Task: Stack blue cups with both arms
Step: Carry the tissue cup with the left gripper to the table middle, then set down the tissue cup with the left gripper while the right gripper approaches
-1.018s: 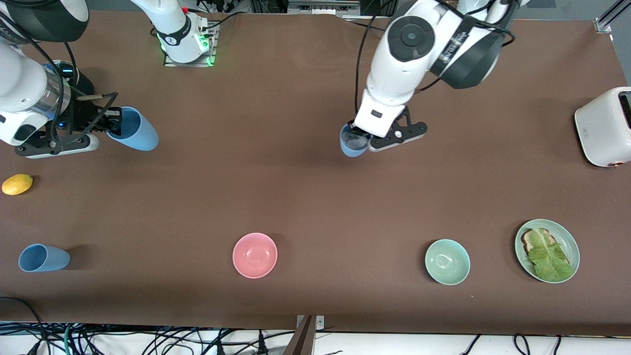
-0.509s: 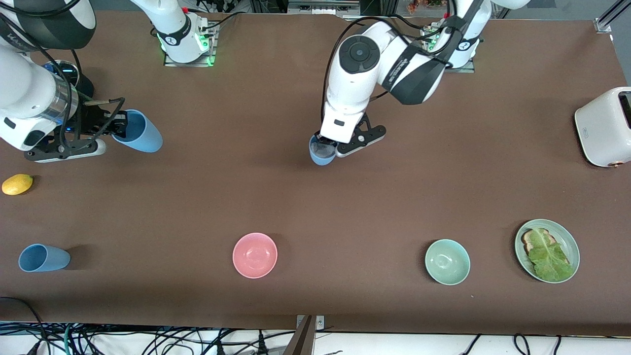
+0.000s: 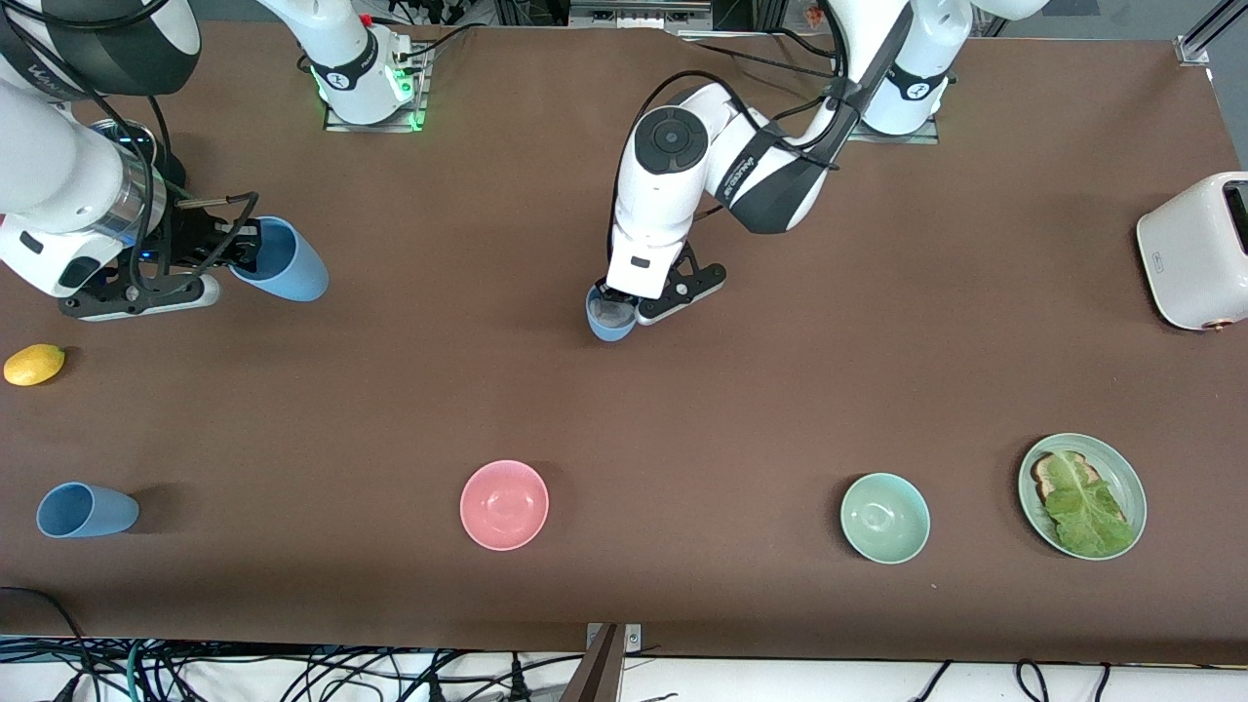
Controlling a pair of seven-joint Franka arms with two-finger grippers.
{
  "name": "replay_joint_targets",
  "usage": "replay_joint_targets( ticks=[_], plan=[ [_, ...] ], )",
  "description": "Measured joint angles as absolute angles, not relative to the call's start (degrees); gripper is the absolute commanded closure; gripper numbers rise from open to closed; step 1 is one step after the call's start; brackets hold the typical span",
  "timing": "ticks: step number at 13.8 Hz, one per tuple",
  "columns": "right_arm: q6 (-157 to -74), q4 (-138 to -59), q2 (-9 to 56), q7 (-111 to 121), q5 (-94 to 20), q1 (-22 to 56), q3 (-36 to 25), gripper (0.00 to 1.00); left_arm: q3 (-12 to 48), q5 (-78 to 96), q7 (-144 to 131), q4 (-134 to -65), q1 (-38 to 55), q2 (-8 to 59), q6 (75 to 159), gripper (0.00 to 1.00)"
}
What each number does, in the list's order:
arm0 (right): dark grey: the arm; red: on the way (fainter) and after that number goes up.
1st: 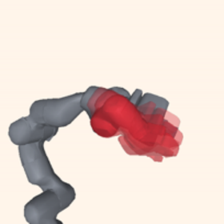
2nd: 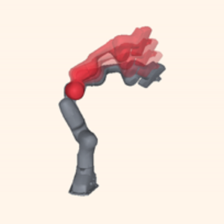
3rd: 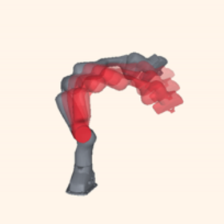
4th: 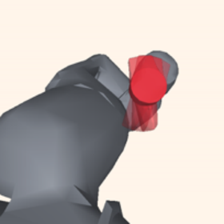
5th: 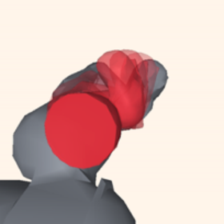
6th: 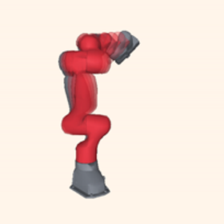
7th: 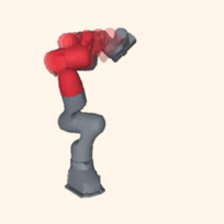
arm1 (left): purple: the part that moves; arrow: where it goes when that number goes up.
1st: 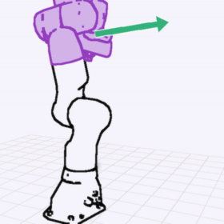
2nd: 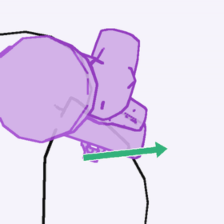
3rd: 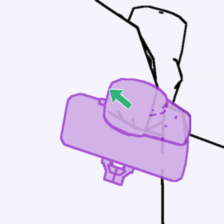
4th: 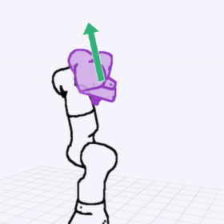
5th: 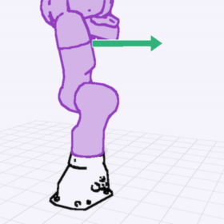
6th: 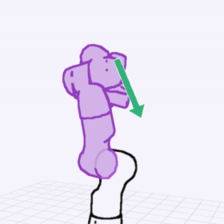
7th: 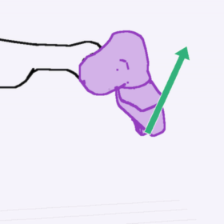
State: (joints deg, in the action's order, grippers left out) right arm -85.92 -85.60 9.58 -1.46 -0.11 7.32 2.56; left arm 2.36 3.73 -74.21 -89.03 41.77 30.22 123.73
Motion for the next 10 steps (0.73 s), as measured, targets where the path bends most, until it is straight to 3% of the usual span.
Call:
replay_joint_targets(
  ticks=[10],
  plan=[
    [-87.1, -85.5, 11.1, -6.6, 0.1, 10.8, 2.6, 1.00, 1.6, 2.1, -74.2, -88.9, 41.8, 36.2, 127.9, 1.00]
  ],
)
